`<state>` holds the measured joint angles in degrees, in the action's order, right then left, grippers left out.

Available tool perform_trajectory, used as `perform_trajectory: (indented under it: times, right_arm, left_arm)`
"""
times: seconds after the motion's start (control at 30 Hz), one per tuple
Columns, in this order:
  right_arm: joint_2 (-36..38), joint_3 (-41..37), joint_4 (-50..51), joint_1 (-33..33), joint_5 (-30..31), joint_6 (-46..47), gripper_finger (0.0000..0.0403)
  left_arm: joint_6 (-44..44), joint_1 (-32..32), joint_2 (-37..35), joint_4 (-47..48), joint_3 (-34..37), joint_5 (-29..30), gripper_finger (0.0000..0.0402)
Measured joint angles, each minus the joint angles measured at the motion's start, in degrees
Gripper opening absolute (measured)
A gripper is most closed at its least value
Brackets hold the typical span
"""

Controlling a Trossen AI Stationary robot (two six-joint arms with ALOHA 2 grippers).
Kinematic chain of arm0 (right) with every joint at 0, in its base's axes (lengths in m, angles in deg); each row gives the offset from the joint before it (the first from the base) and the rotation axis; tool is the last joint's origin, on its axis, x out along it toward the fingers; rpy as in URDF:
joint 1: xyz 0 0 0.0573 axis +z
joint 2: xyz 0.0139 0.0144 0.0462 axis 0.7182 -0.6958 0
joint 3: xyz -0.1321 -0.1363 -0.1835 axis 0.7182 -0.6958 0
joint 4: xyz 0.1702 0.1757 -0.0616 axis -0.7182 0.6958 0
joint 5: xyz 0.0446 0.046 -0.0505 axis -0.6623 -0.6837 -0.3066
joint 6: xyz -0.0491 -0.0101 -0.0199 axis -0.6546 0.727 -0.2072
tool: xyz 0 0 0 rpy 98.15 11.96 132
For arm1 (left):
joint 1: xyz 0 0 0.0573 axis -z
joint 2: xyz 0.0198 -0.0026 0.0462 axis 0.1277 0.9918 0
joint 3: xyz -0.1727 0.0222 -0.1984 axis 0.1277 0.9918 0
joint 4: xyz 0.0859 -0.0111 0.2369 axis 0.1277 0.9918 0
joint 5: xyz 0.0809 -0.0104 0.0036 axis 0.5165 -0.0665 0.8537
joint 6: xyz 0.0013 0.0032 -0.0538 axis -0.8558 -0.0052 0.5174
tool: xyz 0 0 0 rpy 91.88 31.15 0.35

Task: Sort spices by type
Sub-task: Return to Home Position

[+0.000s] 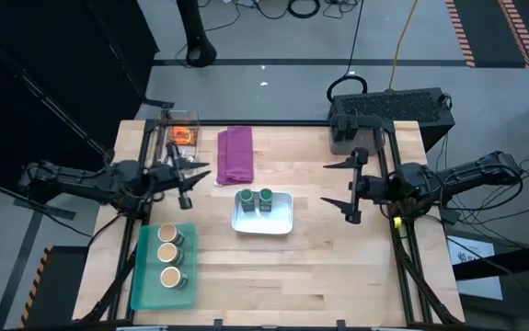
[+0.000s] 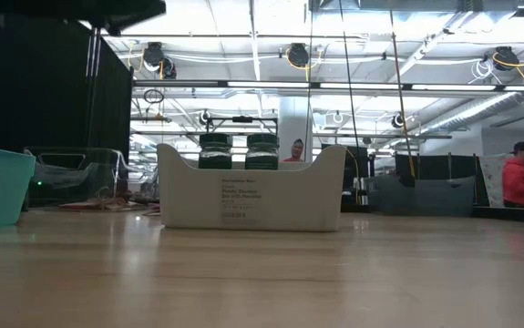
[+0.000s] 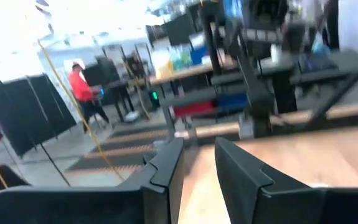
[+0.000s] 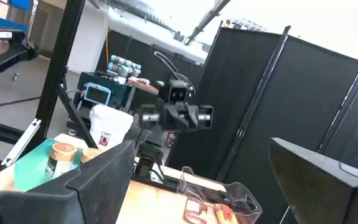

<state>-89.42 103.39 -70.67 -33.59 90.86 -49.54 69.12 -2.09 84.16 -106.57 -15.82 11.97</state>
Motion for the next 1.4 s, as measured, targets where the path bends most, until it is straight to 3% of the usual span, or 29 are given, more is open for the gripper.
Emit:
perform_trajectory:
  times: [0.1,0.33,0.53,0.83,1.17,1.4]
  right_arm:
    - [2.1,0.0,1.9,0.0,0.0,0.0,0.0352]
    - [7.4,0.0,7.7,0.0,0.0,1.5,0.0352]
    - [10.8,0.0,9.3,0.0,0.0,1.3,0.0352]
    - [15.6,0.0,13.8,0.0,0.0,1.7,0.0352]
    - [20.9,0.0,16.1,0.0,0.1,1.0,0.0352]
    - [24.4,-0.1,18.5,0.0,0.4,2.1,0.0352]
  left_arm:
    - [0.0,0.3,-2.9,-0.1,-0.2,-0.2,0.0097]
    - [3.5,3.7,-15.3,12.4,-0.2,-0.5,0.0097]
    - [5.3,5.3,-21.3,19.0,-0.2,-0.5,0.0097]
    - [6.5,5.3,-24.4,23.1,0.7,-0.4,0.0097]
    - [6.5,5.3,-25.9,16.3,8.9,0.7,0.0097]
    - [8.0,5.3,-27.2,16.6,11.0,0.9,0.0097]
